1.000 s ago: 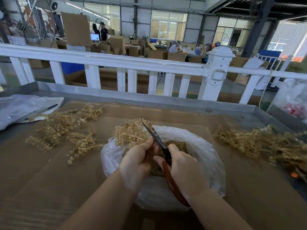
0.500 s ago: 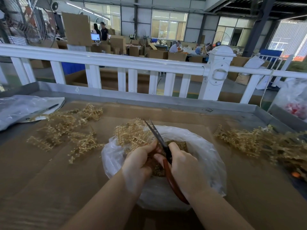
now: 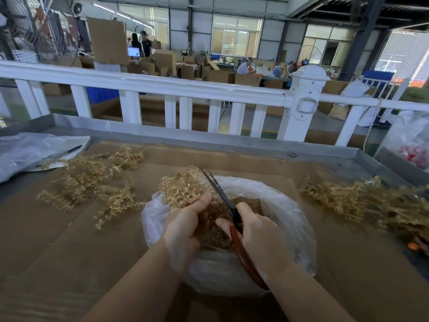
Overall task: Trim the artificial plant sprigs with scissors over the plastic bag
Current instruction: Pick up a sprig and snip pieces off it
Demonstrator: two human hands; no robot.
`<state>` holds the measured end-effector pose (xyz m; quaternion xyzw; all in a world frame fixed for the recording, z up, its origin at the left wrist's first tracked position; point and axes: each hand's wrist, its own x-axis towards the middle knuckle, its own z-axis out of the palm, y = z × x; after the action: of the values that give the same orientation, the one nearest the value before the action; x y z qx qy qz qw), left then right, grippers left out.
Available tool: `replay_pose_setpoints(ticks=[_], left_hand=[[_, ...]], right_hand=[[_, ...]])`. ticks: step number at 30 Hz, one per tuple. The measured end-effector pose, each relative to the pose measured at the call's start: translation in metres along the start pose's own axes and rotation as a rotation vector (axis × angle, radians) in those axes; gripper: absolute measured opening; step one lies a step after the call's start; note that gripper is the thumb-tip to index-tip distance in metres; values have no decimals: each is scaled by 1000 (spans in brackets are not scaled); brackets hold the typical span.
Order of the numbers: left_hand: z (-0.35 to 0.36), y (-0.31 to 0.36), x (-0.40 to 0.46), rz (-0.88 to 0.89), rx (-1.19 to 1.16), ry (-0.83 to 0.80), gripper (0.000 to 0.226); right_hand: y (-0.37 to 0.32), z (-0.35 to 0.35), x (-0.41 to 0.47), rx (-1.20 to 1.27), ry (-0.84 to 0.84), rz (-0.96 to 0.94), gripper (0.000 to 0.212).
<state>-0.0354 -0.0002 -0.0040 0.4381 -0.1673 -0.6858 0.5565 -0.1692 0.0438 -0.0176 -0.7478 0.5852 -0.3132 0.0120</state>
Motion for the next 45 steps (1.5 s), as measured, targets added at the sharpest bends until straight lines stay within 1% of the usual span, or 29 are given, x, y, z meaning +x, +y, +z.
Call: replay_pose_setpoints(ticks=[5, 8, 12, 18, 21, 24, 28, 31, 34, 36, 38, 43, 45], left_hand=[[-4, -4, -2, 44, 81, 27, 34], [-5, -1, 1, 65, 105, -9, 31], [-5, 2, 4, 28, 89, -18, 34], [-5, 6, 5, -19, 81, -45, 21], [-5, 6, 5, -13, 121, -13, 15], [-5, 7, 6, -14, 177, 9, 14], [-7, 8, 8, 49, 227, -15, 12], [-7, 9, 8, 114, 228, -43, 14], [-8, 9, 7, 127, 206, -53, 11], [-9, 9, 6, 116, 175, -45, 6], [-9, 8, 6, 97, 148, -31, 6], [-10, 10, 8, 62, 103, -64, 13], [-10, 11, 9, 38, 88, -45, 15]], right_hand=[[1, -1, -2, -1, -9, -9, 38], [2, -1, -2, -16, -15, -10, 41], [2, -2, -3, -33, -23, -24, 39], [1, -3, -3, -32, -52, -1, 41], [1, -3, -4, -33, -55, -3, 42], [0, -5, -4, -15, -56, -8, 41], [0, -8, -3, 17, -77, 1, 40], [1, -11, -2, 48, -86, 14, 39], [1, -11, -1, 92, -91, 25, 38], [1, -10, -1, 96, -96, 28, 38], [2, -10, -1, 91, -88, 36, 38], [5, -7, -2, 80, -72, 11, 41], [6, -6, -2, 65, -61, -5, 43]])
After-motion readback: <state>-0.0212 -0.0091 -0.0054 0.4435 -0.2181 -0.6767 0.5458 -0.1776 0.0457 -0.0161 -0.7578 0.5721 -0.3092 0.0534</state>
